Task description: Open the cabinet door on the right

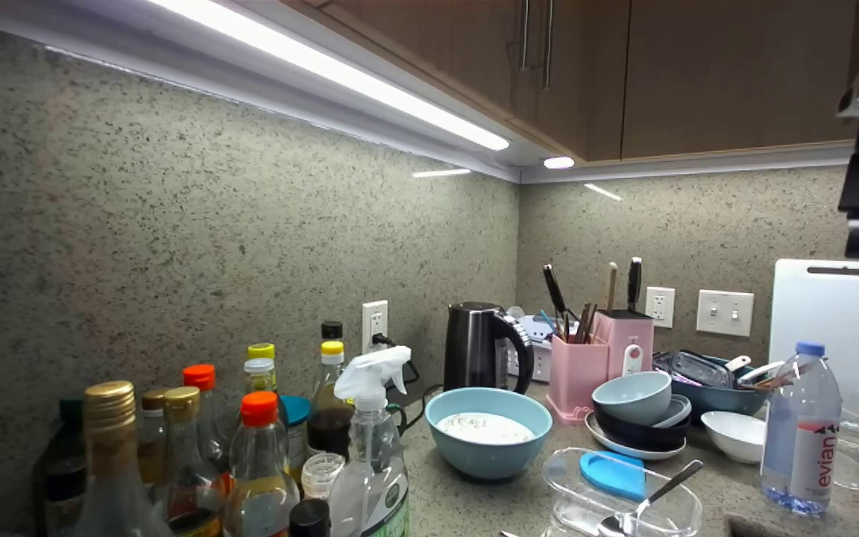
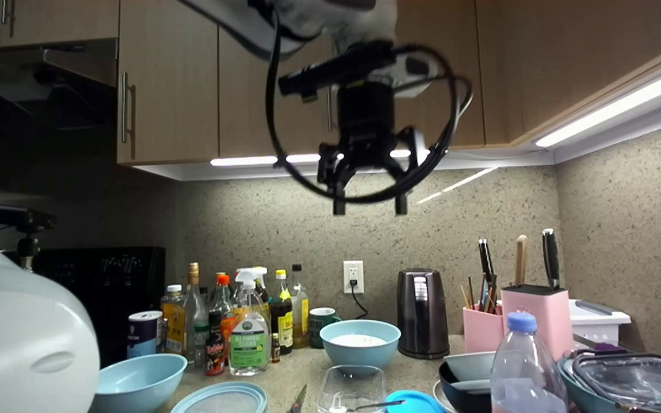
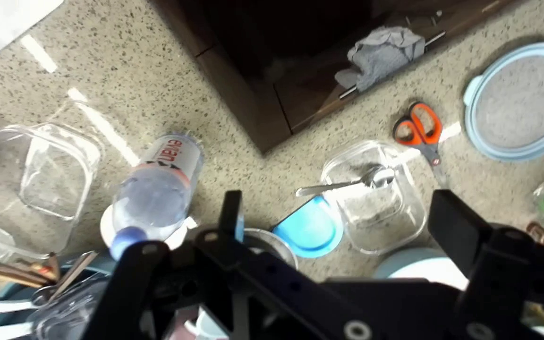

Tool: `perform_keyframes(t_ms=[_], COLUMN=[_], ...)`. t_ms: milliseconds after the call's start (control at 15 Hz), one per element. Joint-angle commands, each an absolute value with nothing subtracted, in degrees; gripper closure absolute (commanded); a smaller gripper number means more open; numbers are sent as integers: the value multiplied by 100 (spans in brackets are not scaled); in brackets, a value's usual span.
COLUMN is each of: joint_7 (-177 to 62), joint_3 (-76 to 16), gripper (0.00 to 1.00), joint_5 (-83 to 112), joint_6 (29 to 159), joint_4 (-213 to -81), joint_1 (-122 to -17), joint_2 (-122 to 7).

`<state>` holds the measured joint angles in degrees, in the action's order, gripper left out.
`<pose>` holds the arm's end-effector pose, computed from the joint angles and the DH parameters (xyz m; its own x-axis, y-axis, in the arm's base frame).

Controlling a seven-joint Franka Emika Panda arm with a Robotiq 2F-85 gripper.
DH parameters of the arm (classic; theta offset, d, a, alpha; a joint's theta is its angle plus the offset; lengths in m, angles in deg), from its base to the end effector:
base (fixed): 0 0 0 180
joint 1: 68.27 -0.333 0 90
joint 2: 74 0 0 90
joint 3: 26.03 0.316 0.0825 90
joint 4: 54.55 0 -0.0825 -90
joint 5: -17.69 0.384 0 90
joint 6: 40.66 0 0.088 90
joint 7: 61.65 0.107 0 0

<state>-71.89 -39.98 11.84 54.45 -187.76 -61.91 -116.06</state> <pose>0.3049 -0.1463 0.5875 0.9914 -0.1138 0.0643 -0.1108 -0.9926 -0.0495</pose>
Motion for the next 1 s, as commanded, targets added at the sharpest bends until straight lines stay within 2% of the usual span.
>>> perform_keyframes(t_ms=[0,467,933], joint_7=[-6900,-7046,-6598], joint_3=[-4148,-4175,-4629], gripper=[0,0,0], joint_5=[1315,1234,1432], joint_6=[5380,5435,5588], joint_4=[-18181,-18185,-16611], joint_1=[-5879,-5883,-5663], joint_2=[-11564,-11575,-10644])
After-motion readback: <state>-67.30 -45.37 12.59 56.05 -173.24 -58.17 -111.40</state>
